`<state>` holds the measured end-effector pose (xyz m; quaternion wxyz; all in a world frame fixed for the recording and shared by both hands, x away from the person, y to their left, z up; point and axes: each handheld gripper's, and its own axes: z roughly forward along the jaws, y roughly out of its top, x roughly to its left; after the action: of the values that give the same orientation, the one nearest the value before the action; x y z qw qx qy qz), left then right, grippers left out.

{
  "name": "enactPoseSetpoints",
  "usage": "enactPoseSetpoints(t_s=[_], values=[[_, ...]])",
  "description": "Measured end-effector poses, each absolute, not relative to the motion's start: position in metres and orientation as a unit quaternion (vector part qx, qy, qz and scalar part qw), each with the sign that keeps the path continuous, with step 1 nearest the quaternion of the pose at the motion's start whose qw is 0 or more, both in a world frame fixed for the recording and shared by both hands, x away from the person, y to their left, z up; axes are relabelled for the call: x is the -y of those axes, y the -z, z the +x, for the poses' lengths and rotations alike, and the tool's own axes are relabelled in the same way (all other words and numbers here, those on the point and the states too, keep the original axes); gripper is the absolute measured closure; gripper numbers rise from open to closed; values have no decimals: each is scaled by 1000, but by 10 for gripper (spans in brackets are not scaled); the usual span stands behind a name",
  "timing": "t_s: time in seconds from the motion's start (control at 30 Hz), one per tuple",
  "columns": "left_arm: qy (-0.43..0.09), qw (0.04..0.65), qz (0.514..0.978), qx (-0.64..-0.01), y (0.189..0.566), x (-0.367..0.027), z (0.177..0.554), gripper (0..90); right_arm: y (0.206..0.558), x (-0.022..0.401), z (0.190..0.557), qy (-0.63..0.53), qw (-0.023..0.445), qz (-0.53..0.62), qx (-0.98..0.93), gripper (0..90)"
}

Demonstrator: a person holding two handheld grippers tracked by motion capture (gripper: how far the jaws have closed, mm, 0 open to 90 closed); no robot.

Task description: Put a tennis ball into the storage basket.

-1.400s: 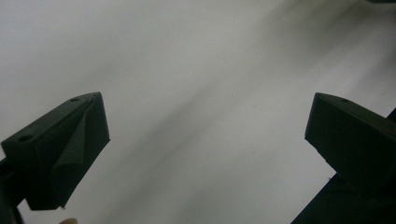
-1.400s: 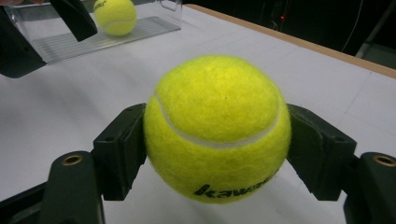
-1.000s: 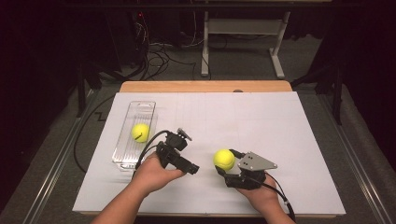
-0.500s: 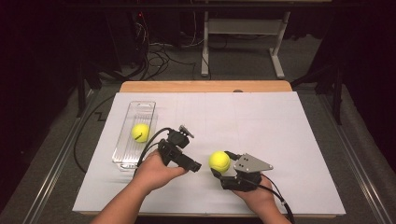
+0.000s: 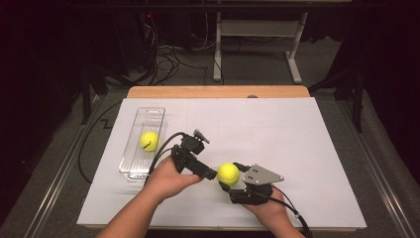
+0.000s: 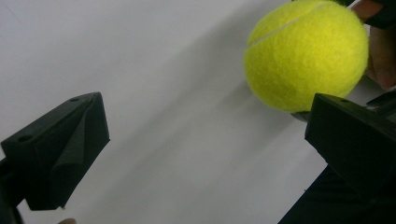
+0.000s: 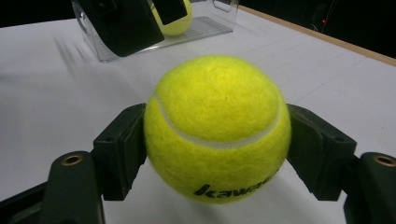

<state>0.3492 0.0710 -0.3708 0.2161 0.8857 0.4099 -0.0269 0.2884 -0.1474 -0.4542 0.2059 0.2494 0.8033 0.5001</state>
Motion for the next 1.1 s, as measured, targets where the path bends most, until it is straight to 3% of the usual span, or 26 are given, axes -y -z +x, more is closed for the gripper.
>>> enactPoseSetpoints(t_s=[1.1], values=[[50,213,892,-395,370,-42,351,6,455,135,288,-500,211,239,-805,273]])
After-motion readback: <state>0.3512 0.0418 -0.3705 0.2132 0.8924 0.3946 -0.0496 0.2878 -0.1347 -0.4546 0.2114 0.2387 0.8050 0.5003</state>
